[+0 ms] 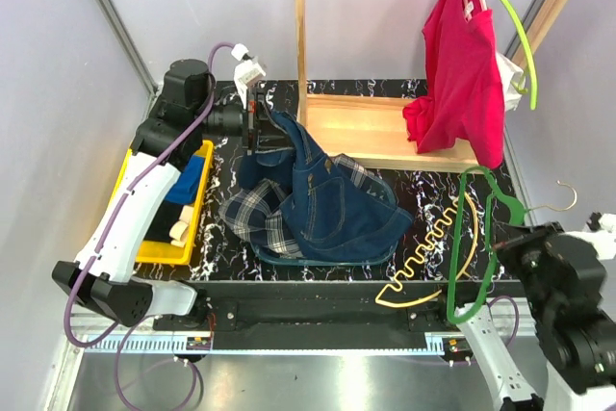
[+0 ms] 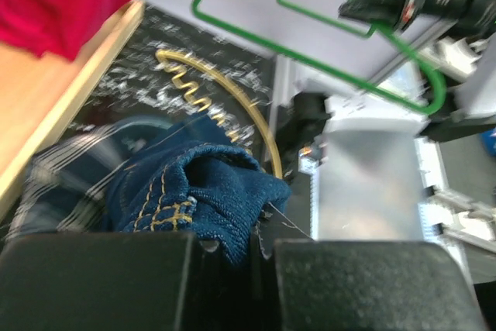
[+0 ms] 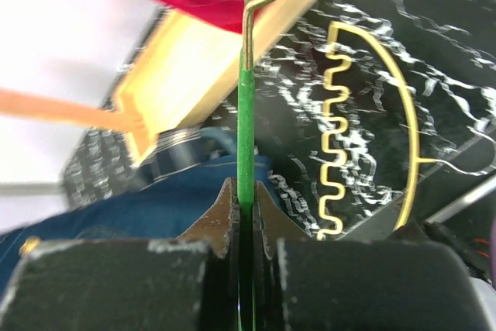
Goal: Remove the skirt from the hanger
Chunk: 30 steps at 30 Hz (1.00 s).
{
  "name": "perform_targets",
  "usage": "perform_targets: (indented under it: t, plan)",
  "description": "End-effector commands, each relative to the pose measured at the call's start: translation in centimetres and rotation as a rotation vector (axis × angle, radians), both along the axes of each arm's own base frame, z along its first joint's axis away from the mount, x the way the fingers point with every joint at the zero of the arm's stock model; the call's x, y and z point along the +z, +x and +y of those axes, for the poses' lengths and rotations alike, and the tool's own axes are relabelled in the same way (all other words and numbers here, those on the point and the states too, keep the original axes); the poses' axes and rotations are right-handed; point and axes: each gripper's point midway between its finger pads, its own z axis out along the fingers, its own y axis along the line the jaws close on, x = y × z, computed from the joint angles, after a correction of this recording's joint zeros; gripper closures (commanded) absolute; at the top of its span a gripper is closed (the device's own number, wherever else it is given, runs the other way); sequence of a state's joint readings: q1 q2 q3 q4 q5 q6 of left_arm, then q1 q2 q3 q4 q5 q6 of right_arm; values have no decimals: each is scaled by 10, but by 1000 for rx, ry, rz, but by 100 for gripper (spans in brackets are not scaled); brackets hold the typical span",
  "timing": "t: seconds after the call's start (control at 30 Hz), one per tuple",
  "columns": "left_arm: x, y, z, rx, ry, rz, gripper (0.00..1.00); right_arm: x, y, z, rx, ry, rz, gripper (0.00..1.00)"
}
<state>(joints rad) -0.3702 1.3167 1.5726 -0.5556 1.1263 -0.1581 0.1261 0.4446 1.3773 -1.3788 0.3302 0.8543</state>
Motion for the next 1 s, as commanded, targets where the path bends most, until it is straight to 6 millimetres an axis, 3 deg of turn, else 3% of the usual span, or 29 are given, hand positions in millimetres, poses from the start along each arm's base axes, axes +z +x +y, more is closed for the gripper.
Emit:
perform_targets:
  t: [0.0,0.17,0.27,0.3,0.33,0.37,0.4,0.43,0.5,0.53,0.7,0.83,0.93,0.97]
  plan:
    - [-2,-4,15,38,71,-241,97,-72,-21,-22,-167,-34,362,100]
    - [-4,-4,21,61,112,-281,98,-122,-6,-24,-236,-48,567,100]
    - [-3,-2,25,74,136,-338,97,-134,2,-22,-231,-50,589,100]
    - [-5,-1,25,73,142,-344,91,-134,4,-22,-226,-52,580,95]
    - [-8,-1,25,70,147,-343,85,-132,6,-21,-221,-51,563,72]
    - [-14,3,23,65,158,-337,79,-131,8,-21,-217,-49,557,60]
    - [-25,4,20,52,172,-316,70,-130,11,-17,-201,-38,546,53]
    - [-33,6,17,42,184,-301,66,-129,13,-16,-190,-37,550,39]
    - [-61,12,5,1,223,-253,61,-128,15,-12,-173,-23,557,23]
    - [-70,12,-1,-17,235,-235,55,-126,17,-10,-167,-17,559,0]
    - [-138,11,-33,-132,343,-127,53,-110,22,7,-96,47,539,0]
    - [-182,9,-42,-194,414,-68,54,-86,32,18,-46,95,466,0]
    - [-218,-3,-46,-253,485,-23,54,-71,50,28,-4,123,408,0]
    - [-234,-12,-46,-277,528,-12,52,-54,68,35,35,147,315,0]
